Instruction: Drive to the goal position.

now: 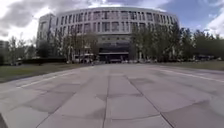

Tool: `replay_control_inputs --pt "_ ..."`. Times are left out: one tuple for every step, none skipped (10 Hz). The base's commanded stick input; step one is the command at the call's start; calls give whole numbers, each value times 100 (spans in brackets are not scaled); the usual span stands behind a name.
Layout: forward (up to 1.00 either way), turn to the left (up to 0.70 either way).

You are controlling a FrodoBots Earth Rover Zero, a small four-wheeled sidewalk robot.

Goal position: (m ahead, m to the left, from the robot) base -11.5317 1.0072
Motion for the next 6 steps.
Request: replay_control_inputs --pt "70 1" --pt "70 1" --pt "70 1" --pt "70 1" --pt "70 1" --pt "70 1"
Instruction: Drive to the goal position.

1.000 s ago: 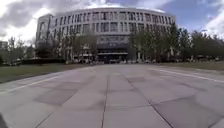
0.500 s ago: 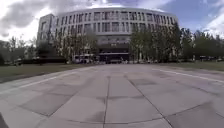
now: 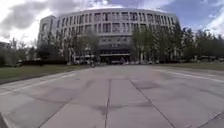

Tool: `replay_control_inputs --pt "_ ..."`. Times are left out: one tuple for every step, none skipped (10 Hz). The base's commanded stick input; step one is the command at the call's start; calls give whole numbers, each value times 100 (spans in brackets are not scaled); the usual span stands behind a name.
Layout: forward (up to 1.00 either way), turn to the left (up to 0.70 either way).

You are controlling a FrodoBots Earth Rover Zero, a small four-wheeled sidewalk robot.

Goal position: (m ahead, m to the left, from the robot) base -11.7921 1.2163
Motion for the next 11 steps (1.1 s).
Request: replay_control_inputs --pt "70 1" --pt "70 1" --pt "70 1" --pt "70 1" --pt "70 1" --pt "70 1" --pt "70 1" --pt "70 1" --pt "70 1" --pt "70 1" --pt "70 1"
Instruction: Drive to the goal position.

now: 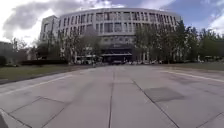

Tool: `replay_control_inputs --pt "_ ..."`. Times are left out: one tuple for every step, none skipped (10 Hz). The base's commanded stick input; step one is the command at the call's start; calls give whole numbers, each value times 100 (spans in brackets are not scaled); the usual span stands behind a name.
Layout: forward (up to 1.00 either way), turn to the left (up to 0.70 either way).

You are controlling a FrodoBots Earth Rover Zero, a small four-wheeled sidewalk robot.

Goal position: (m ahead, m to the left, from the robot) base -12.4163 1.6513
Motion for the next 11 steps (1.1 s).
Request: replay_control_inputs --pt "70 1" --pt "70 1" --pt "70 1" --pt "70 1" --pt "70 1" --pt "70 1" --pt "70 1" --pt "70 1" --pt "70 1" --pt "70 1" --pt "70 1"
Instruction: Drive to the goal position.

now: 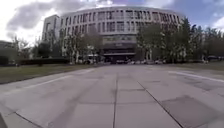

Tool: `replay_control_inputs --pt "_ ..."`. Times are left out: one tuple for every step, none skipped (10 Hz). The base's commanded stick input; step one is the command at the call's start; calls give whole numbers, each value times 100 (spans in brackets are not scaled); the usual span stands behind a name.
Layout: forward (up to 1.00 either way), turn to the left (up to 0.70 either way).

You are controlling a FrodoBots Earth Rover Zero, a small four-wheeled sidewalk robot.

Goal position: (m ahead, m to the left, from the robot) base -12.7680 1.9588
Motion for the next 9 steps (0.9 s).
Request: replay_control_inputs --pt "70 1" --pt "70 1" --pt "70 1" --pt "70 1" --pt "70 1" --pt "70 1" --pt "70 1" --pt "70 1" --pt "70 1"
